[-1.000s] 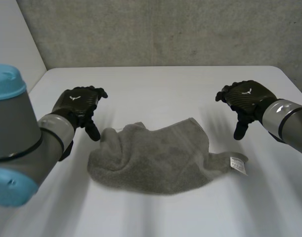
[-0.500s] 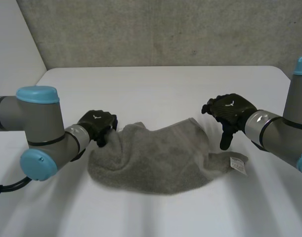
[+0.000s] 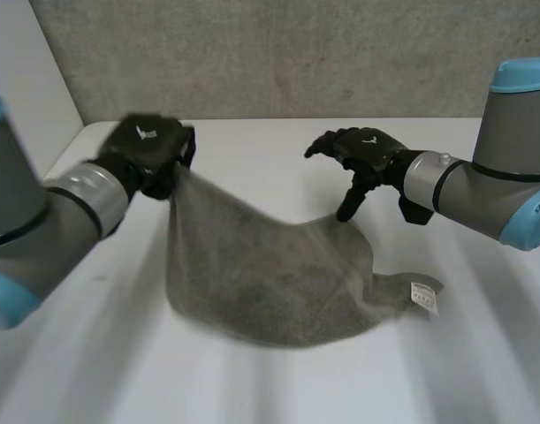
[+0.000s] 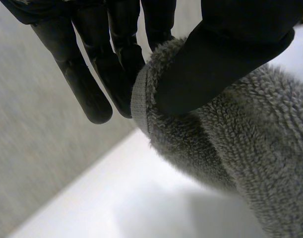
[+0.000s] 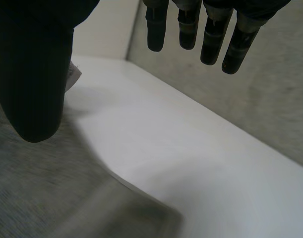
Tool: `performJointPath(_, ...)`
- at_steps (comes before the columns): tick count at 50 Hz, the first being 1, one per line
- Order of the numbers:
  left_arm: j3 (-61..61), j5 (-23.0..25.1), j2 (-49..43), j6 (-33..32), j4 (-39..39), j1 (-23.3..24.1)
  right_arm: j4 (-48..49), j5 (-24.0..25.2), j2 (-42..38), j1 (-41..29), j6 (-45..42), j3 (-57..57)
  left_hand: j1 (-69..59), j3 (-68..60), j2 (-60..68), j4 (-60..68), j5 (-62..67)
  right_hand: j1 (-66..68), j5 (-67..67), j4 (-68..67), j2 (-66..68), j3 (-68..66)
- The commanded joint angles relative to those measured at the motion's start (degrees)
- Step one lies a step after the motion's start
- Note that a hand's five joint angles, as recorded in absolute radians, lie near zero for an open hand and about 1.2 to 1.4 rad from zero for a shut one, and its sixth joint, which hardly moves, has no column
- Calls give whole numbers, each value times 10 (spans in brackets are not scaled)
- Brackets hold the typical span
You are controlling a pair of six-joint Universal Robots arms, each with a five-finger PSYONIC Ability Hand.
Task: Fold the towel.
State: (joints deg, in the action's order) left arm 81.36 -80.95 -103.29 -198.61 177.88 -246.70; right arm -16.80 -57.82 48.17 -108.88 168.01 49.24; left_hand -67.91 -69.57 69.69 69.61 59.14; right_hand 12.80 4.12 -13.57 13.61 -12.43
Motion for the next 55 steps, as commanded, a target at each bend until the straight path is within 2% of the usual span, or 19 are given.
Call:
performJointPath(1,52,3,148,0,-3,25,-4,85,-43,2,89,-45,-121,-104,103,104,109,-28,-41,36,-36,24)
performJointPath(5,84,3,217,1,-2,31,-3,118,-86,-5,122,-71,-121,-104,103,104,109,-28,-41,36,-36,24)
performJointPath(11,104,3,253,0,-3,32,-5,131,-134,-40,135,-93,-121,-104,103,104,109,-20,-34,28,-29,17)
performJointPath(12,107,3,259,0,-2,32,-6,126,-143,-46,135,-98,-121,-104,103,104,109,51,38,-43,43,-55)
performJointPath(13,110,3,262,0,0,32,-7,115,-150,-48,136,-109,-121,-104,103,104,109,270,257,-262,262,-274)
performJointPath(14,110,3,262,0,0,32,-7,115,-150,-48,136,-109,-121,-104,103,104,109,272,259,-265,264,-276)
performJointPath(16,113,3,255,-1,3,32,-8,71,-151,-49,136,-137,-121,-104,103,104,109,670,657,-662,662,-674)
performJointPath(17,113,3,255,-1,3,32,-8,71,-151,-49,136,-137,-121,-104,103,104,109,672,659,-664,664,-676)
performJointPath(19,112,2,250,-3,4,30,-3,24,-139,-48,137,-173,-121,-104,103,104,109,672,659,-664,664,-676)
performJointPath(25,79,2,165,-45,15,18,8,2,-85,-44,136,-209,-121,-104,103,104,109,672,659,-664,664,-676)
performJointPath(28,41,-2,125,-65,43,11,64,-14,-34,-42,136,-205,-121,-104,103,104,109,672,659,-664,664,-676)
performJointPath(30,17,-2,110,-68,66,8,155,-80,35,-41,141,-155,-121,-104,103,104,109,672,659,-664,664,-676)
performJointPath(31,-2,-4,95,-66,87,4,156,-80,35,-41,141,-155,-121,-104,103,104,109,672,659,-664,664,-676)
performJointPath(32,-14,-5,88,-67,99,2,191,-109,63,-38,145,-122,-121,-104,103,104,109,672,659,-664,664,-676)
performJointPath(39,2,-2,87,-68,111,3,223,-137,110,-26,120,0,-121,-104,103,104,109,672,659,-664,664,-676)
performJointPath(41,5,-2,87,-67,114,3,278,-167,145,-20,99,38,-121,-104,103,104,109,672,659,-664,664,-676)
performJointPath(47,8,-4,76,-71,160,3,300,-184,168,-19,61,87,-121,-104,103,104,109,672,659,-664,664,-676)
performJointPath(49,15,-7,74,-70,176,3,320,-188,191,-20,45,160,-121,-104,103,104,109,672,659,-664,664,-676)
performJointPath(55,129,-13,78,-71,186,-7,339,-174,279,-16,3,279,-121,-104,103,104,109,672,659,-664,664,-676)
